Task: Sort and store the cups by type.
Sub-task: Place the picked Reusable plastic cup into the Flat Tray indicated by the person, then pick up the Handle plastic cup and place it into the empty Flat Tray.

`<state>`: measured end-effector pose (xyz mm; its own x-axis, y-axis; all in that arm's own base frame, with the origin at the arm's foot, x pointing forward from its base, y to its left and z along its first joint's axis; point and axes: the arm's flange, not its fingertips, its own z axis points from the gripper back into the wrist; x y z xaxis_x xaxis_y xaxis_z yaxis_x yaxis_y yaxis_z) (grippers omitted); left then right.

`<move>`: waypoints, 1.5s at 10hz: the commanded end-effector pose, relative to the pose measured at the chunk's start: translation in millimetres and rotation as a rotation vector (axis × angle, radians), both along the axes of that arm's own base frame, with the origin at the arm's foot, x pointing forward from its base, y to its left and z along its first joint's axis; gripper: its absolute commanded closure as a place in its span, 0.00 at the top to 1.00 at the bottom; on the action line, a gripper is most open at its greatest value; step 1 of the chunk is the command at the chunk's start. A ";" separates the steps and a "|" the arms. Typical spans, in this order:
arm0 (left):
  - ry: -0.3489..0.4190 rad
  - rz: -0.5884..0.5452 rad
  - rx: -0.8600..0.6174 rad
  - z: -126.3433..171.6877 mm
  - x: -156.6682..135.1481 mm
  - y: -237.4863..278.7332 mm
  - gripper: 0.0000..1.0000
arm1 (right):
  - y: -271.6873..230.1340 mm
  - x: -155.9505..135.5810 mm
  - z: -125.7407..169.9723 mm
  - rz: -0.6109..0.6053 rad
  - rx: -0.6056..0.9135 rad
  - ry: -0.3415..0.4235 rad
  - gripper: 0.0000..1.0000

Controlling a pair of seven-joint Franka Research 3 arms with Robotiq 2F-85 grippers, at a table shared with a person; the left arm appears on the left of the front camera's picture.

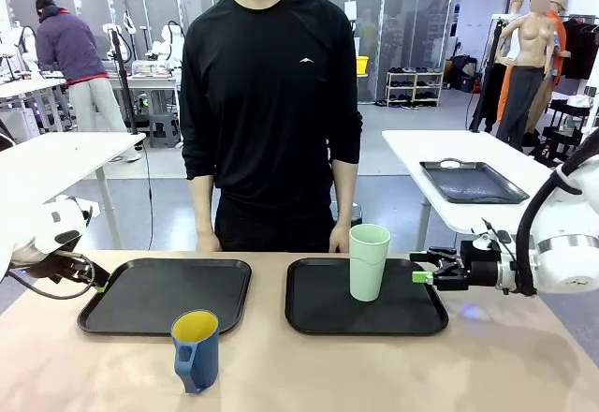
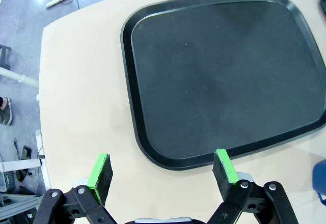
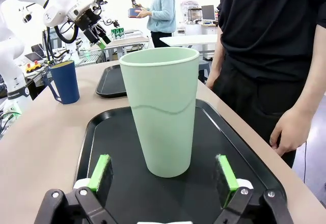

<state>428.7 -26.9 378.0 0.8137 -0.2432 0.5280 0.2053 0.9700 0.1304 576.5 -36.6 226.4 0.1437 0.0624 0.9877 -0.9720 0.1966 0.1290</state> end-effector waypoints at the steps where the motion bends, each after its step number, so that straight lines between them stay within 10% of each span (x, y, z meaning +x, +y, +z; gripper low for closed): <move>1: 0.003 -0.004 0.008 -0.3 -0.1 -0.2 1.00 | 0.3 -0.3 -0.5 0.002 0.001 0.001 1.00; 15: 0.003 -0.004 0.008 -0.3 -0.1 -0.2 1.00 | 0.3 -0.3 -0.5 0.002 0.001 0.001 1.00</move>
<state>428.7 -26.9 378.0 0.8137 -0.2432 0.5281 0.2053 0.9700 0.1304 576.2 -36.6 224.9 0.1461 0.0621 0.9873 -0.9717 0.1965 0.1314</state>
